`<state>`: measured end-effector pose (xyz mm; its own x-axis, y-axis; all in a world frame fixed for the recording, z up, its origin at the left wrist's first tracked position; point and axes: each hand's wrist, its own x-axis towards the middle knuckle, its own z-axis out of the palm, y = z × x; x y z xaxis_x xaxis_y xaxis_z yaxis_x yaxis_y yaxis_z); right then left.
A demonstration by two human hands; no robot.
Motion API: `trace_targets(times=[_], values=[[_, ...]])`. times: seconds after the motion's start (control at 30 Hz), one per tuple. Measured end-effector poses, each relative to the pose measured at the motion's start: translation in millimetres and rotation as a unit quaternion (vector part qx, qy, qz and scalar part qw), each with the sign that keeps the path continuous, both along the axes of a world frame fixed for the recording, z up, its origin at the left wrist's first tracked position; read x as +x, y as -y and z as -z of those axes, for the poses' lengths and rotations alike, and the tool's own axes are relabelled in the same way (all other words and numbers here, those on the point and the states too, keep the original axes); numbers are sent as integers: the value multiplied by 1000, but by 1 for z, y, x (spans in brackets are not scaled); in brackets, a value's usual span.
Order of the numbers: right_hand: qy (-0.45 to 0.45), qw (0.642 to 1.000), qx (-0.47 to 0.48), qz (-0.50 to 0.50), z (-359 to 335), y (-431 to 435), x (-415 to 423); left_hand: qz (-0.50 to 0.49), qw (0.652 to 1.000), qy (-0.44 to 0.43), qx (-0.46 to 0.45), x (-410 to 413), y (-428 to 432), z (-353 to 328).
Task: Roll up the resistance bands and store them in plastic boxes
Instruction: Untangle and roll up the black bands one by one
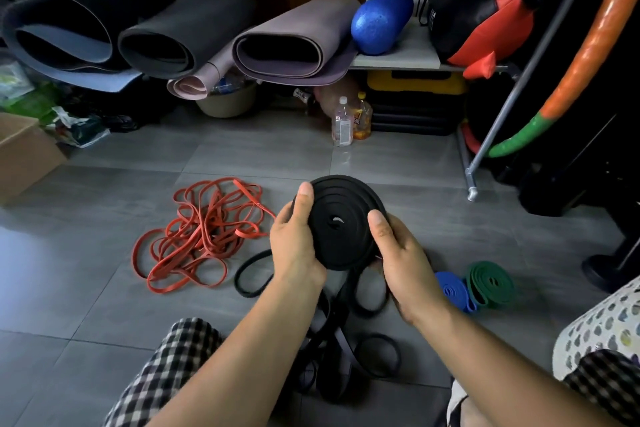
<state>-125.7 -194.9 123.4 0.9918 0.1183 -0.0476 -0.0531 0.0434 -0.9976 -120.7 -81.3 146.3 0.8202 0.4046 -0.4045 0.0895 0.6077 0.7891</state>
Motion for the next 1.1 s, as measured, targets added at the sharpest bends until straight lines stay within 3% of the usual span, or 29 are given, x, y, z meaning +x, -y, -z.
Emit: trace_targets(times=[0.1, 0.23, 0.4, 0.5, 0.7, 0.77, 0.93, 1.1], values=[[-6, 999, -3, 42, 3, -5, -2, -18, 998, -24, -57, -1, 7, 9], [10, 995, -93, 29, 1, 2, 8, 28, 995, -57, -77, -2, 6, 22], [-16, 990, -108, -93, -16, 33, 27, 228, 970, -55, 60, 2, -17, 5], [-27, 980, -127, -152, -18, 36, 25, 249, 961, -48, 113, -6, -9, 4], [-102, 994, -22, -43, -7, 16, 15, 126, 991, -35, 38, -8, -3, 10], [-149, 986, 48, 49, -3, 11, 14, 88, 995, -42, 6, -6, -2, 11], [-189, 962, 123, 154, -1, -2, 11, 25, 997, -64, -37, -1, 9, 17], [-160, 954, 58, 247, 20, -5, 16, -6, 993, -104, -47, -1, 23, 32]])
